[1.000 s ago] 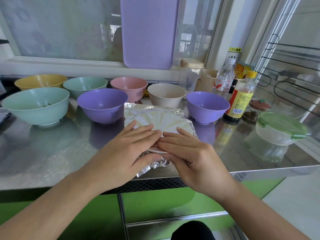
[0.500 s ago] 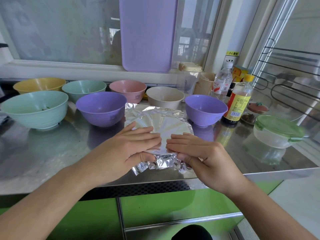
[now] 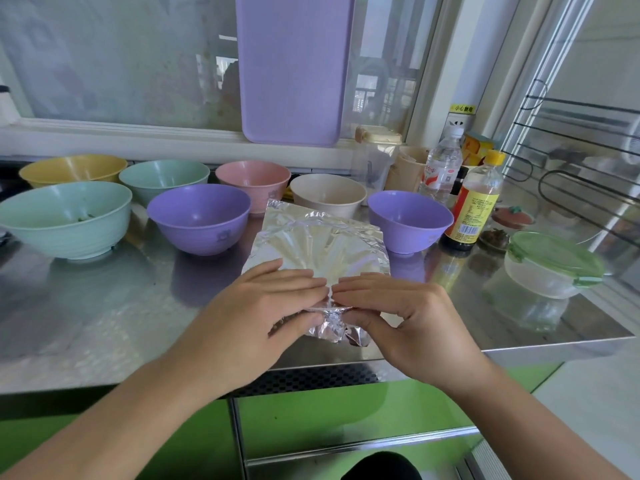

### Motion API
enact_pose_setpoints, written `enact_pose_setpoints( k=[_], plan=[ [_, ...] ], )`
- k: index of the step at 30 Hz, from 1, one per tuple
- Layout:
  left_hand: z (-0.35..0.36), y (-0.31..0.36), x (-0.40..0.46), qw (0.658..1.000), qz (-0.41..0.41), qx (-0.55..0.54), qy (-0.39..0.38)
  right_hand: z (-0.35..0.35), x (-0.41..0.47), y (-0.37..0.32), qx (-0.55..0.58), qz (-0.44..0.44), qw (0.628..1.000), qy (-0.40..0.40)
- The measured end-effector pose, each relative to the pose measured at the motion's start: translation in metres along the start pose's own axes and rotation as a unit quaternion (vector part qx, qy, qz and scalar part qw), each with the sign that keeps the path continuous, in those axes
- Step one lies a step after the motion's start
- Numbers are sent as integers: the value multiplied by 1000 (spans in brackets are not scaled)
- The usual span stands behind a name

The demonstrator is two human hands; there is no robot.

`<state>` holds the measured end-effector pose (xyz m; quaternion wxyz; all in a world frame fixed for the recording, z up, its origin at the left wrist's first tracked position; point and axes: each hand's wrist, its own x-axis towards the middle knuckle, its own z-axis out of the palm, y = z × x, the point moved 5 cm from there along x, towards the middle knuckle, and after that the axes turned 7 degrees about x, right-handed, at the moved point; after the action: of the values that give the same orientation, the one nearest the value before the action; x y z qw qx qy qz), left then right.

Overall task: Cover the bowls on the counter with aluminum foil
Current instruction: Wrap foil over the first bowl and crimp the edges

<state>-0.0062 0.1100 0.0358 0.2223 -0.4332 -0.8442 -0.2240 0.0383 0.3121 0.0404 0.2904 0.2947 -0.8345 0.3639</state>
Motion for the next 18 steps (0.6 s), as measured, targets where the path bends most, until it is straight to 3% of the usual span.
enact_pose_setpoints(
  k=[9,14,18],
  plan=[
    [-2,-7,1,1000,-11,-29,-1,-6,2,4,-43,10,999,21],
    [0,4,2,1000,-8,-4,19,-7,1,-3,-40,13,999,-13],
    [2,-6,4,998,-23,-44,31,-10,8,0,-92,-20,995,-23]
  ],
)
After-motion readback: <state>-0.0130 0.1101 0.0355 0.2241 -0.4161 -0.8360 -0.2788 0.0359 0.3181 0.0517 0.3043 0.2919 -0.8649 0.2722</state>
